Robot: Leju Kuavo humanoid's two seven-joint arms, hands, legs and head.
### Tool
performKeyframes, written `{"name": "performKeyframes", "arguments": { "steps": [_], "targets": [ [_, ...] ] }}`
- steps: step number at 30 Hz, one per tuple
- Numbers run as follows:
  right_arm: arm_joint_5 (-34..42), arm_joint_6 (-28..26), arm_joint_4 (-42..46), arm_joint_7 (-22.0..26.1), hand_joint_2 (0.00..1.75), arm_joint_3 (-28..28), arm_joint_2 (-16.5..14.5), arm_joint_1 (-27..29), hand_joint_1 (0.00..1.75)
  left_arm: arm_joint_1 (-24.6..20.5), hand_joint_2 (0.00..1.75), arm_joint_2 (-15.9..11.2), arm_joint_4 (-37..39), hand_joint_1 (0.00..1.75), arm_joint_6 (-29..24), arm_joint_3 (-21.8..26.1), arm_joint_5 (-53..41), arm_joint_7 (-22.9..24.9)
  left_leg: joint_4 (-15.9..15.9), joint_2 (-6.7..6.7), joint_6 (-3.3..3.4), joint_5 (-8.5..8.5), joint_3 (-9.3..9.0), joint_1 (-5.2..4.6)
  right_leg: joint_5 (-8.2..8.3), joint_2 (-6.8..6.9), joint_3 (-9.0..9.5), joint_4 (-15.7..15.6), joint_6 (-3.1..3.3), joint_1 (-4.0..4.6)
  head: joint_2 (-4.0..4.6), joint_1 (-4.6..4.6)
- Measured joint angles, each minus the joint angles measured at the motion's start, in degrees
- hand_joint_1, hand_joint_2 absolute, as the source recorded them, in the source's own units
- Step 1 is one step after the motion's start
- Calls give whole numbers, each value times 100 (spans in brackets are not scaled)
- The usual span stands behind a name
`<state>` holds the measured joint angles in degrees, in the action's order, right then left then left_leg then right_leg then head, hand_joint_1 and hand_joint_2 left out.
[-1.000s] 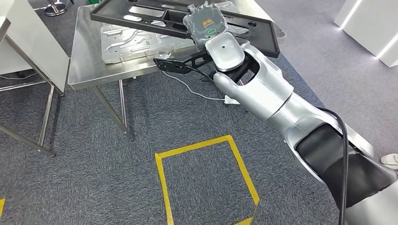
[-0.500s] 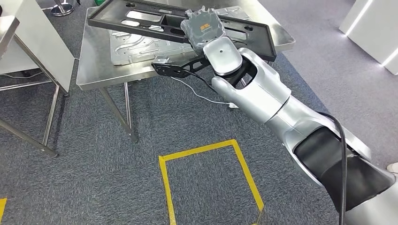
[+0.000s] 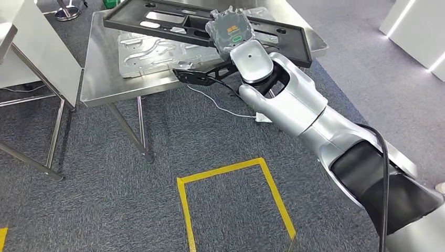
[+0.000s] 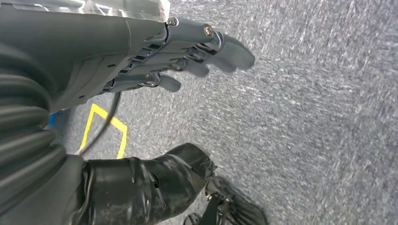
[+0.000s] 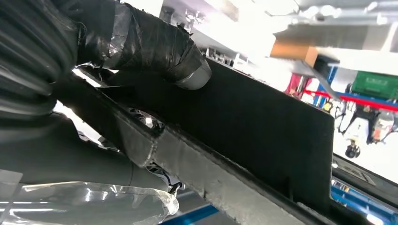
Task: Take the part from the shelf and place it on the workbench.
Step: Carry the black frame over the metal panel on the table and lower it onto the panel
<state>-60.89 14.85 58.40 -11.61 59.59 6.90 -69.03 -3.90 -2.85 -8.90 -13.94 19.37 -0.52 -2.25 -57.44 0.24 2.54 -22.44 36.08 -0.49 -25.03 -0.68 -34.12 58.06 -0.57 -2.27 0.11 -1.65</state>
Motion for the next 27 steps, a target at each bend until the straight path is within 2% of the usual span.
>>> {"name": "performKeyframes", "arguments": {
  "steps": [3, 5, 6, 8, 9, 10, 11, 13, 14, 15, 16, 18, 20, 22, 24, 25, 26, 27],
  "targets": [
    [0, -4, -4, 0, 175, 0, 2, 11, 175, 0, 175, -36, -2, 0, -11, 0, -2, -1, 278, -12, 61, 5, -162, -37, 23, -6, 43, -124, -82, -16, 0, 12],
    [0, -5, -10, -1, 175, 1, 6, 8, 175, -5, 175, -34, -5, 0, -14, 0, -2, -2, 506, -34, 79, 63, -314, -19, -34, 15, 42, -72, -98, 3, 0, 7],
    [0, -5, -14, -2, 175, 1, 8, -4, 175, -10, 175, -25, -6, 0, -13, 0, -2, -4, 577, -44, 82, 78, -377, -8, -137, 25, -50, 126, -92, 16, 0, -8],
    [0, -4, -19, 2, 175, 2, 9, -12, 175, -18, 175, -11, -7, 0, -10, 0, -2, -10, 551, -47, 86, 23, -413, -17, -421, 32, -442, 858, -99, 44, 0, -28],
    [0, -4, -21, 8, 175, 2, 9, 10, 175, -16, 175, -5, -7, 0, -8, 0, -2, -13, 497, -46, 84, -27, -412, -18, -517, 32, -662, 1226, -113, 52, 0, -33],
    [0, -3, -25, 14, 175, 3, 9, 38, 175, -13, 175, 1, -7, 0, -7, 0, -2, -14, 427, -39, 75, -86, -409, -15, -516, 35, -814, 1442, -131, 57, 0, -37],
    [0, -3, -33, 20, 175, 3, 9, 63, 175, -9, 175, 8, -7, 0, -5, 0, -2, -14, 348, -27, 59, -152, -408, -9, -407, 39, -860, 1441, -148, 54, 0, -39],
    [0, -4, -49, 22, 175, 4, 9, 81, 175, -3, 175, 16, -7, 0, -4, 0, -4, -14, 190, 4, -1, -294, -417, 10, -13, 50, -649, 860, -178, 31, 0, -46],
    [0, -5, -54, 23, 175, 6, 5, 71, 175, -6, 175, 11, -7, 0, -4, 0, -5, -16, 105, 17, -42, -368, -405, -1, 114, 52, -508, 536, -182, 15, 0, -49],
    [0, -8, -56, 26, 175, 8, -1, 60, 175, -9, 175, 5, -7, 0, -5, 0, -8, -19, 30, 24, -69, -425, -384, -14, 173, 46, -412, 326, -161, 2, 0, -46],
    [0, -12, -58, 29, 175, 9, -8, 54, 175, -10, 175, -1, -7, 0, -7, 0, -10, -22, -16, 27, -89, -463, -355, -28, 158, 40, -381, 251, -129, -1, 0, -37],
    [-1, -18, -68, 32, 175, 10, -8, 53, 175, -2, 175, -17, -7, 0, -12, 0, -15, -26, -75, 26, -118, -509, -302, -29, 116, 21, -412, 296, -46, -1, 0, -18],
    [-2, -23, -83, 31, 175, 10, -6, 57, 175, 12, 175, -29, -7, 0, -15, 0, -21, -29, -221, 15, -184, -615, -229, -4, 84, 7, -428, 327, 8, -7, 0, -6],
    [-3, -31, -92, 31, 175, 10, -13, 43, 175, -3, 175, -33, -7, 0, -14, 0, -31, -34, -763, 2, -257, -864, 47, 32, 60, -3, -400, 323, 42, -11, 0, 1],
    [-4, -35, -102, 31, 175, 10, -15, 40, 175, -18, 175, -30, -7, 0, -6, 0, -44, -38, -1497, -2, -290, -1086, 485, 57, 28, -7, -353, 311, 48, -5, 0, 1],
    [-4, -36, -110, 32, 175, 10, -15, 49, 175, -15, 175, -26, -7, 0, -1, 0, -50, -38, -1699, -2, -282, -1076, 646, 57, 6, -11, -324, 308, 48, 7, 0, 1],
    [-5, -36, -118, 32, 175, 10, -15, 57, 175, -10, 175, -22, -7, 0, 6, 0, -55, -38, -1698, -1, -251, -958, 715, 49, -19, -15, -290, 305, 51, 26, 0, 1],
    [-5, -36, -122, 33, 175, 10, -16, 62, 175, -8, 175, -21, -7, 0, 13, 0, -59, -38, -1463, 2, -189, -736, 667, 30, -45, -19, -245, 298, 58, 55, 0, 1]
  ]
}}
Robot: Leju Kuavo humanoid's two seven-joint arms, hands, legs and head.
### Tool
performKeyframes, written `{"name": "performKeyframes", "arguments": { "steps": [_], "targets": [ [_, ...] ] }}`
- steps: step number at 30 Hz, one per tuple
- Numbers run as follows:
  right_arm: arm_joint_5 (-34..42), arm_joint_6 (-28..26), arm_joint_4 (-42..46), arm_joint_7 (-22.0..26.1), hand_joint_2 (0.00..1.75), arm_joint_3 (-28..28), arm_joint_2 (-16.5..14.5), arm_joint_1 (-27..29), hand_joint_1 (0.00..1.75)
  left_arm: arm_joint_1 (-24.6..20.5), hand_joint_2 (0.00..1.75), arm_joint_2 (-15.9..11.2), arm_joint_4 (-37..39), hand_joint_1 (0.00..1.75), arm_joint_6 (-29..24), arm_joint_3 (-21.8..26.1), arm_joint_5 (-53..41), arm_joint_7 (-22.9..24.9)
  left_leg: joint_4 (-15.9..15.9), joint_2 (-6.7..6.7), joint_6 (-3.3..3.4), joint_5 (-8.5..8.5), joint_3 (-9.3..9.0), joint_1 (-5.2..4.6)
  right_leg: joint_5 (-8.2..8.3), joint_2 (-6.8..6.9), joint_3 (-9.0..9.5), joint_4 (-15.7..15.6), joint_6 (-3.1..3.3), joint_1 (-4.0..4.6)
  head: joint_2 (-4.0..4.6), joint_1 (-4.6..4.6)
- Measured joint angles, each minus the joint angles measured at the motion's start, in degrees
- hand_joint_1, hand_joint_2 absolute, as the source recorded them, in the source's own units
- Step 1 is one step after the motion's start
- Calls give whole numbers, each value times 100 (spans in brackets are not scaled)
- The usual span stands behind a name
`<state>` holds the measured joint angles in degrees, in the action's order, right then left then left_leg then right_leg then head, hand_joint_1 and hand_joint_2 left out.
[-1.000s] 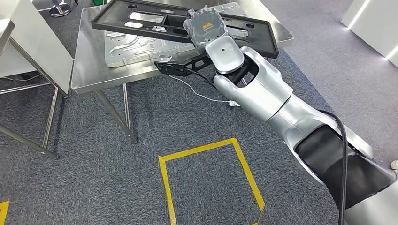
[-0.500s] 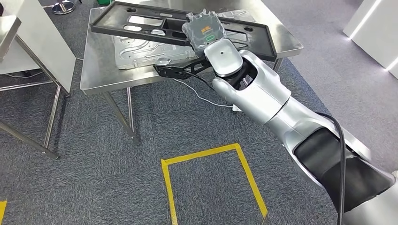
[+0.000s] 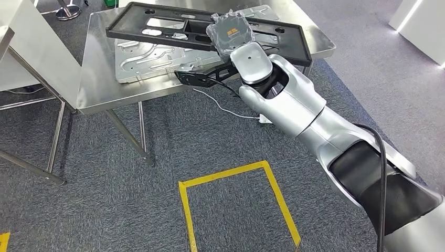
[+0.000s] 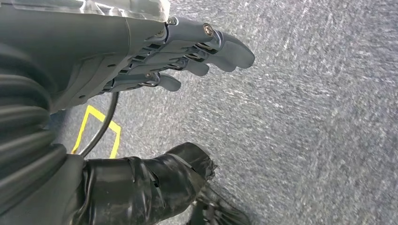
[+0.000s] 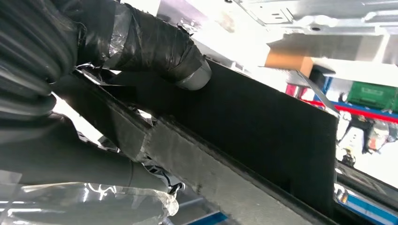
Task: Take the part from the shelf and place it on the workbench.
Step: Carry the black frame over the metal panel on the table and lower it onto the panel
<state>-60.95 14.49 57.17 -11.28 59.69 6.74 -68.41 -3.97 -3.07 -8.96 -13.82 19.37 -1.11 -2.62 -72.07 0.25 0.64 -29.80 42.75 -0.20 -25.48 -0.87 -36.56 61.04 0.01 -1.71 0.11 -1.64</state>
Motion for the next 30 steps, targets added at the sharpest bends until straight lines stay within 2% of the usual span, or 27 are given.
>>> {"name": "performKeyframes", "arguments": {
  "steps": [1, 2, 3, 4, 5, 6, 8, 9, 10, 12, 13, 14, 15, 16, 17, 18, 19, 21, 23, 25, 27, 28, 29, 30],
  "targets": [
    [0, -1, -3, 0, 175, 0, -3, -2, 175, 0, 175, -1, 0, 0, 5, 0, -3, -1, 395, 3, 98, 280, -136, -36, -23, -3, 58, -22, 12, 31, 0, 1],
    [-1, -3, -6, 0, 175, 0, -4, -9, 175, -1, 175, -24, 1, 0, 9, 0, -3, -1, 808, -2, 236, 504, -309, -80, -39, -3, 120, -61, 20, 49, 0, -12],
    [-2, -7, -12, 0, 175, 0, -7, -22, 175, 0, 175, -30, 2, 0, 11, 0, -3, -2, 1140, -7, 354, 660, -462, -123, -43, -7, 172, -115, 19, 64, 0, -27],
    [-4, -13, -18, 0, 175, 0, -11, -34, 175, 1, 175, -49, 3, 0, 10, 0, -3, -4, 1347, -11, 442, 729, -562, -164, -35, -12, 205, -169, 4, 56, 0, -39],
    [-7, -21, -27, 0, 175, 0, -14, -40, 175, 0, 175, -74, 2, 0, 8, 1, -3, -6, 1435, -17, 492, 727, -612, -190, -23, -15, 220, -217, -16, 37, 0, -44],
    [-9, -28, -34, 0, 175, 0, -19, -45, 175, -2, 175, -83, 1, 0, 5, 1, -4, -9, 1509, -16, 499, 735, -647, -208, -9, -20, 235, -266, -39, 29, 0, -34],
    [-11, -45, -52, 0, 175, -5, -20, -35, 175, -2, 175, -117, -4, 0, 2, 2, -6, -11, 1774, -35, 493, 780, -810, -180, -36, 2, 245, -270, -60, 36, 0, -27],
    [-12, -52, -61, 0, 175, -8, -19, -41, 175, -2, 175, -116, -5, 0, 3, 2, -7, -11, 1899, -48, 490, 800, -906, -161, -104, 13, 194, -148, -66, 50, 0, -39],
    [-13, -60, -69, 0, 175, -11, -18, -47, 175, -4, 175, -112, -7, 0, 7, 2, -7, -10, 1981, -60, 472, 802, -988, -140, -216, 25, 66, 108, -71, 62, 0, -52],
    [-14, -67, -86, 0, 175, -10, -19, -44, 175, -13, 175, -95, -7, 0, 19, 2, -7, -7, 1951, -63, 448, 723, -1047, -141, -458, 28, -361, 847, -103, 60, 0, -63],
    [-14, -69, -96, 1, 175, -10, -19, -22, 175, -13, 175, -85, -7, 0, 24, 3, -5, -4, 1899, -59, 422, 660, -1061, -134, -488, 32, -553, 1119, -128, 57, 0, -64],
    [-13, -69, -106, 5, 175, -9, -19, 2, 175, -10, 175, -76, -7, 0, 29, 3, -4, -1, 1832, -51, 393, 591, -1071, -123, -422, 37, -664, 1212, -156, 48, 0, -65],
    [-13, -69, -116, 9, 175, -9, -20, 21, 175, -7, 175, -69, -7, 0, 35, 3, -3, 2, 1745, -40, 355, 513, -1078, -107, -248, 45, -657, 1076, -185, 35, 0, -63],
    [-12, -70, -124, 14, 175, -9, -20, 30, 175, -6, 175, -65, -7, 0, 38, 4, -2, 4, 1642, -26, 312, 424, -1083, -87, -21, 55, -555, 766, -215, 17, 0, -67],
    [-12, -71, -133, 17, 175, -8, -19, 34, 175, -2, 175, -67, -7, 0, 41, 4, 0, 4, 1544, -13, 265, 334, -1075, -76, 122, 61, -437, 476, -236, 8, 0, -71],
    [-12, -73, -138, 18, 175, -8, -22, 35, 175, -2, 175, -71, -7, 0, 42, 4, 3, 4, 1425, -3, 225, 244, -1053, -79, 212, 58, -325, 226, -228, 0, 0, -77],
    [-12, -74, -144, 19, 175, -7, -26, 43, 175, -1, 175, -74, -7, 0, 43, 4, 6, 4, 1356, 2, 202, 182, -1027, -83, 221, 52, -262, 97, -199, -1, 0, -85],
    [-12, -76, -156, 19, 175, -7, -34, 64, 175, -1, 175, -78, -7, 0, 43, 4, 10, 3, 1298, 5, 187, 125, -998, -99, 163, 36, -234, 60, -105, 14, 0, -70],
    [-12, -79, -171, 14, 175, -7, -29, 74, 175, 9, 175, -82, -6, 0, 42, 4, 10, 3, 1257, 4, 150, 70, -977, -83, 134, 31, -227, 60, -43, 5, 0, -45],
    [-13, -84, -178, 8, 175, -8, -32, 72, 175, 9, 175, -81, -5, 0, 41, 4, 13, 5, 877, -2, 67, -115, -781, -44, 106, 24, -192, 49, 2, -16, 0, -26],
    [-14, -85, -181, 7, 175, -8, -38, 76, 175, -2, 175, -74, -5, 0, 42, 4, 16, 8, 126, -6, -2, -368, -351, 3, 68, 20, -137, 34, 21, -19, 0, -13],
    [-14, -84, -186, 7, 175, -8, -38, 87, 175, -2, 175, -70, -5, 0, 42, 4, 18, 11, -204, -7, -18, -418, -125, 20, 42, 19, -99, 27, 23, -20, 0, -14],
    [-14, -80, -193, 7, 175, -7, -39, 101, 175, 1, 175, -64, -5, 0, 42, 4, 19, 16, -364, -7, -21, -362, 30, 29, 10, 19, -51, 20, 20, -20, 0, -15],
    [-14, -77, -200, 8, 175, -7, -40, 113, 175, 6, 175, -58, -5, 0, 41, 4, 20, 20, -289, -6, -7, -177, 77, 31, -25, 18, 9, 11, 17, -18, 0, -15]
  ]
}}
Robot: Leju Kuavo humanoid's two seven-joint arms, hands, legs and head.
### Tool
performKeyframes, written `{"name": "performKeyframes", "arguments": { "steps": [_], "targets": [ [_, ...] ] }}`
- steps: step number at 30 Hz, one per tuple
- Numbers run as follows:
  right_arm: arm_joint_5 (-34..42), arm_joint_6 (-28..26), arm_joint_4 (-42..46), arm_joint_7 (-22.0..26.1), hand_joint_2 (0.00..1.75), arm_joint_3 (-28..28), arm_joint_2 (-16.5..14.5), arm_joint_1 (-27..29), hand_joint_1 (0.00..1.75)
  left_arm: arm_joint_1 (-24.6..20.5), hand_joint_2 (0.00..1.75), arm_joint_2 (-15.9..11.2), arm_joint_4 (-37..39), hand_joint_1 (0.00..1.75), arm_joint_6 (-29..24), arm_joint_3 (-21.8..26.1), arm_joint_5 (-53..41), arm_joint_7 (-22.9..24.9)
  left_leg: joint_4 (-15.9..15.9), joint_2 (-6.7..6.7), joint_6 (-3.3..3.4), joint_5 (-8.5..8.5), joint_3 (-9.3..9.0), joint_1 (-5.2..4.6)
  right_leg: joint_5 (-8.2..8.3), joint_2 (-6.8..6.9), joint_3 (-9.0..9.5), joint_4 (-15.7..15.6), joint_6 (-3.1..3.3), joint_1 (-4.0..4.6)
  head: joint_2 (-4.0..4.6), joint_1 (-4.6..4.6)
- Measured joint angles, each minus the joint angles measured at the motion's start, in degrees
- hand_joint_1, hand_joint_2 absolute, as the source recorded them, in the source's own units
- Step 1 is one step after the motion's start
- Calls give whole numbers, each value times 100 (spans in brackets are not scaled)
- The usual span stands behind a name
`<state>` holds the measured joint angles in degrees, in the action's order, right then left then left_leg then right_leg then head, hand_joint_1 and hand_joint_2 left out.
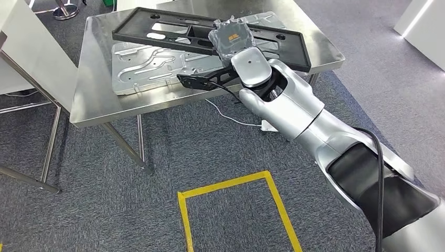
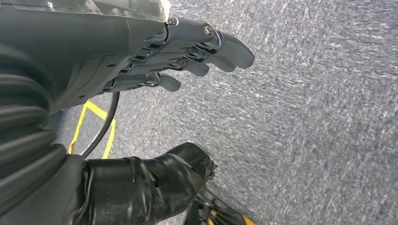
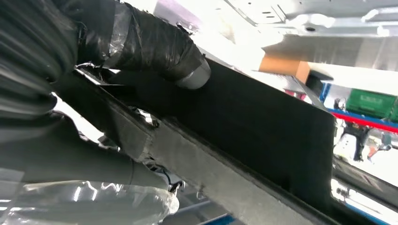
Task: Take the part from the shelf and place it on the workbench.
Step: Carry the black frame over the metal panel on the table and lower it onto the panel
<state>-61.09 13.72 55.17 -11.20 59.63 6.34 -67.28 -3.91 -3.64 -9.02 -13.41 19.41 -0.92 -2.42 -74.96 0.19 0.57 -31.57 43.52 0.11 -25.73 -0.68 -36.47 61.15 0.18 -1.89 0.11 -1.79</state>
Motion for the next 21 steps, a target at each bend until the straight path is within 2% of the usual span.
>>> {"name": "performKeyframes", "arguments": {
  "steps": [1, 2, 3, 4, 5, 7, 8, 10, 11, 13, 14, 15, 16, 17, 18, 19, 20, 21],
  "targets": [
    [-1, 2, -4, 0, 175, -1, -2, 6, 175, 3, 175, 5, 0, 0, -1, 0, 0, 3, 301, 3, 36, 282, -67, -7, -35, 0, 73, -18, -1, 6, 0, 1],
    [-1, 4, -7, 0, 175, -1, -3, 3, 175, 4, 175, 9, 0, 0, -2, 0, 0, 4, 715, 6, 92, 587, -201, -21, -65, 0, 149, -45, -2, 16, 0, 3],
    [-3, 4, -10, -1, 175, -2, -3, -6, 175, 6, 175, -1, 1, 0, -3, 0, 1, 4, 1121, 7, 168, 817, -365, -40, -86, -1, 223, -90, -8, 21, 0, -5],
    [-6, 4, -11, -1, 175, -2, -3, -18, 175, 9, 175, -6, 2, 0, -8, 0, 4, 8, 1419, 10, 236, 960, -497, -66, -89, -8, 278, -149, -25, 13, 0, -8],
    [-9, 5, -14, -1, 175, -1, -3, -25, 175, 13, 175, -14, 2, 0, -13, 0, 7, 12, 1585, 11, 288, 1013, -577, -92, -82, -17, 310, -203, -49, -2, 0, -10],
    [-13, 7, -17, -1, 175, -1, -5, -26, 175, 15, 175, -29, 2, 0, -26, 0, 13, 21, 1744, 11, 343, 1013, -667, -137, -55, -34, 351, -318, -105, -29, 0, -4],
    [-14, 5, -18, -1, 175, -3, 0, -18, 175, 14, 175, -35, 1, 0, -29, 0, 13, 21, 1881, -3, 349, 1012, -750, -126, -63, -25, 362, -333, -122, -21, 0, -10],
    [-15, 4, -20, -1, 175, -9, 9, -26, 175, 2, 175, -23, -3, 0, -31, 0, 9, 21, 2152, -29, 361, 1008, -945, -96, -173, 0, 262, -127, -134, 15, 0, -32],
    [-16, 4, -24, -1, 175, -11, 15, -30, 175, -3, 175, -12, -3, 0, -30, 0, 7, 21, 2233, -39, 353, 995, -1021, -81, -285, 14, 105, 162, -127, 28, 0, -54],
    [-17, 9, -32, 6, 175, -9, 14, -18, 175, -12, 175, 8, -3, 0, -30, 0, 1, 21, 2208, -34, 361, 916, -1084, -96, -512, 15, -376, 941, -128, 45, 0, -75],
    [-17, 10, -37, 10, 175, -8, 13, 7, 175, -11, 175, 16, -3, 0, -30, 0, -2, 22, 2165, -25, 352, 856, -1108, -102, -522, 17, -572, 1200, -138, 50, 0, -82],
    [-17, 11, -43, 15, 175, -7, 13, 29, 175, -8, 175, 26, -3, 0, -30, 0, -6, 24, 2100, -12, 340, 782, -1130, -102, -427, 20, -682, 1271, -151, 50, 0, -81],
    [-17, 12, -50, 16, 175, -7, 13, 43, 175, -4, 175, 33, -3, 0, -30, 0, -10, 26, 2021, 4, 322, 706, -1146, -97, -233, 23, -668, 1106, -162, 45, 0, -84],
    [-17, 11, -57, 16, 175, -7, 13, 46, 175, 1, 175, 39, -3, 0, -30, 0, -11, 28, 1924, 21, 294, 616, -1158, -91, 17, 30, -555, 755, -175, 37, 0, -85],
    [-17, 11, -63, 15, 175, -6, 13, 42, 175, 4, 175, 43, -3, 0, -30, 0, -13, 30, 1833, 34, 260, 529, -1155, -92, 177, 34, -421, 428, -180, 34, 0, -87],
    [-17, 10, -64, 15, 175, -5, 7, 34, 175, 2, 175, 45, -3, 0, -32, 0, -13, 32, 1732, 44, 228, 450, -1136, -101, 271, 28, -311, 176, -165, 33, 0, -82],
    [-16, 10, -66, 15, 175, -4, 0, 31, 175, -1, 175, 46, -3, 0, -33, 0, -14, 33, 1659, 51, 201, 389, -1114, -108, 292, 22, -247, 34, -143, 37, 0, -78],
    [-16, 10, -68, 15, 175, -3, -6, 32, 175, -2, 175, 46, -3, 0, -34, 0, -14, 35, 1627, 55, 186, 359, -1094, -117, 245, 12, -234, 26, -109, 50, 0, -70]
  ]
}}
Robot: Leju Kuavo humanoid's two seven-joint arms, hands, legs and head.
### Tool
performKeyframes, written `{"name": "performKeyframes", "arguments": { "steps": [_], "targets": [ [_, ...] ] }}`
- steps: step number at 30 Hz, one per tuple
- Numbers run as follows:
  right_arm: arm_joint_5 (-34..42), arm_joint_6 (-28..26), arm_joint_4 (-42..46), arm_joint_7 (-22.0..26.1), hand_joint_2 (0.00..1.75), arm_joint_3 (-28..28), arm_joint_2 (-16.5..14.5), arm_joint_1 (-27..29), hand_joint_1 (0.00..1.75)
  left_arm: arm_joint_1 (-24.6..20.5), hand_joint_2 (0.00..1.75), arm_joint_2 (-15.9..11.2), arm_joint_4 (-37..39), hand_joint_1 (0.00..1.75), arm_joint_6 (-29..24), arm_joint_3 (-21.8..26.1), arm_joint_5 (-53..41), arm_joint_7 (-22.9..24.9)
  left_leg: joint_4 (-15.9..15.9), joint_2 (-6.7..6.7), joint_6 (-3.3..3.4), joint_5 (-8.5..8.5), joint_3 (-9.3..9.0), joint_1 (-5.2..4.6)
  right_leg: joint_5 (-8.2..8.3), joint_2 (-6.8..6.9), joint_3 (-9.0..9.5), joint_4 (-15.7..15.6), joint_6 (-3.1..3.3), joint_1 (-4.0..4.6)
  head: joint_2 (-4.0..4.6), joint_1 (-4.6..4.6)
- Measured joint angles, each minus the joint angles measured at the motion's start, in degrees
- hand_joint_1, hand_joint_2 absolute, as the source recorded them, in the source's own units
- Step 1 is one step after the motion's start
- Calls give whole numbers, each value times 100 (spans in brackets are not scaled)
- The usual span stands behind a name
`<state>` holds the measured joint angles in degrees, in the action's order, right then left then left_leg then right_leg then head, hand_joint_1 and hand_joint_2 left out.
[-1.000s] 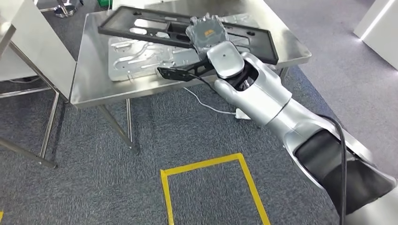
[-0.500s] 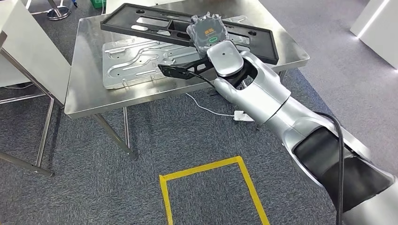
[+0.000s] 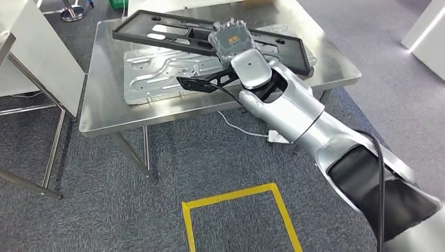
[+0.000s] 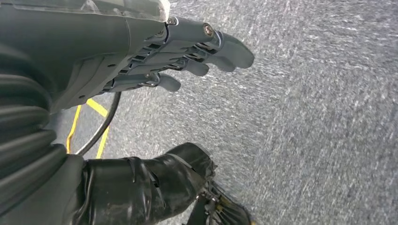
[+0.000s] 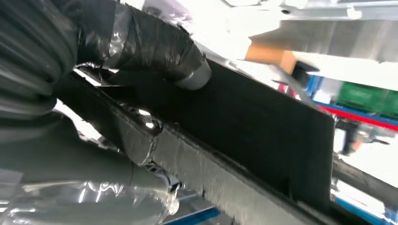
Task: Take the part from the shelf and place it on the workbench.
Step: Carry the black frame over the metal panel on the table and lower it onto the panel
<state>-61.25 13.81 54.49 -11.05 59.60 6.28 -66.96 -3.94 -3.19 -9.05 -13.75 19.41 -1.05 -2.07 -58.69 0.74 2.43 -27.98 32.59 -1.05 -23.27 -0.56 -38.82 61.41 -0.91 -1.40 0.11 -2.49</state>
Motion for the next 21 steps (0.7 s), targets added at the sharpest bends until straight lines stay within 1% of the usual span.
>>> {"name": "performKeyframes", "arguments": {
  "steps": [2, 3, 4, 5, 7, 8, 9, 10, 11, 12, 13, 14, 15, 16, 17, 18, 19, 20, 21],
  "targets": [
    [1, 2, -7, -1, 175, 1, -2, 5, 175, 6, 175, -4, 1, 0, -3, 0, -1, 2, -32, 3, -20, -40, 18, 11, -15, -10, 1, -13, 61, -2, 0, 6],
    [1, 1, -10, -3, 175, 0, 0, 3, 175, 13, 175, -5, 1, 0, -6, 0, -3, 2, -85, -4, -46, -81, 43, 18, -28, -12, 9, -15, 86, -13, 0, 17],
    [1, 1, -11, -4, 175, -1, -3, 0, 175, 13, 175, -6, 2, 0, -10, 0, -7, 1, -241, -14, -85, -166, 119, 33, -39, -15, 22, -21, 108, -31, 0, 31],
    [1, 1, -10, -5, 175, -1, -11, -2, 175, 7, 175, -7, 2, 0, -14, 0, -11, -1, -508, -24, -131, -289, 259, 54, -54, -17, 40, -28, 128, -45, 0, 46],
    [1, 3, -7, -3, 175, -1, -27, 6, 175, -6, 175, 1, 2, 0, -17, 0, -15, -7, -1256, -38, -213, -545, 690, 107, -88, -20, 91, -48, 145, -59, 0, 66],
    [1, 5, -7, 1, 175, -1, -31, 22, 175, -4, 175, 6, 2, 0, -18, 0, -15, -10, -1542, -39, -237, -581, 882, 129, -108, -20, 131, -64, 144, -64, 0, 65],
    [3, 6, -7, 6, 175, 0, -33, 40, 175, 2, 175, 11, 2, 0, -18, 0, -15, -11, -1643, -41, -248, -506, 994, 143, -130, -19, 183, -85, 138, -69, 0, 66],
    [8, 6, -7, 11, 175, 1, -36, 56, 175, 8, 175, 15, 2, 0, -20, 0, -16, -11, -1502, -41, -242, -304, 992, 150, -153, -19, 247, -110, 130, -71, 0, 66],
    [12, 3, -7, 13, 175, 1, -40, 63, 175, 12, 175, 16, 1, 0, -25, 0, -19, -11, -1151, -41, -210, -13, 887, 146, -177, -18, 321, -141, 122, -71, 0, 68],
    [16, -1, -8, 14, 175, 1, -44, 59, 175, 13, 175, 4, 1, 0, -33, 0, -22, -11, -689, -41, -148, 278, 726, 128, -197, -16, 391, -179, 117, -74, 0, 65],
    [18, -8, -8, 14, 175, 1, -50, 49, 175, 15, 175, -3, 1, 0, -42, 0, -24, -9, -289, -43, -88, 482, 561, 109, -208, -18, 448, -223, 104, -75, 0, 64],
    [18, -17, -10, 14, 175, 1, -55, 40, 175, 16, 175, -14, 2, 0, -52, 0, -27, -6, -13, -44, -36, 591, 443, 83, -210, -23, 482, -265, 87, -84, 0, 64],
    [19, -24, -13, 14, 175, 1, -59, 37, 175, 16, 175, -32, 2, 0, -63, 0, -28, -3, 117, -46, 3, 605, 380, 62, -206, -29, 496, -300, 63, -97, 0, 63],
    [20, -31, -17, 14, 175, 1, -63, 43, 175, 16, 175, -43, 2, 0, -70, 0, -30, 1, 158, -47, 24, 577, 342, 46, -199, -36, 507, -339, 31, -104, 0, 66],
    [22, -35, -22, 16, 175, 0, -68, 53, 175, 15, 175, -61, 1, 0, -77, 0, -32, 1, 265, -48, 56, 583, 277, 37, -194, -36, 522, -367, -1, -91, 0, 67],
    [25, -39, -31, 19, 175, -1, -70, 63, 175, 16, 175, -72, -1, 0, -78, 0, -32, 2, 391, -60, 72, 594, 187, 44, -201, -17, 519, -355, -25, -69, 0, 59],
    [26, -43, -41, 23, 175, -1, -73, 61, 175, 15, 175, -72, -2, 0, -75, 0, -32, 2, 526, -71, 86, 609, 91, 53, -243, 2, 482, -265, -35, -43, 0, 46],
    [27, -50, -50, 27, 175, -2, -75, 52, 175, 13, 175, -67, -2, 0, -71, 1, -31, 2, 638, -81, 95, 621, 0, 67, -333, 21, 375, -53, -32, -19, 0, 31],
    [27, -61, -60, 30, 175, -1, -79, 41, 175, 8, 175, -60, -2, 0, -63, 1, -29, 1, 672, -88, 97, 608, -51, 73, -462, 34, 195, 274, -19, -13, 0, 23]
  ]
}}
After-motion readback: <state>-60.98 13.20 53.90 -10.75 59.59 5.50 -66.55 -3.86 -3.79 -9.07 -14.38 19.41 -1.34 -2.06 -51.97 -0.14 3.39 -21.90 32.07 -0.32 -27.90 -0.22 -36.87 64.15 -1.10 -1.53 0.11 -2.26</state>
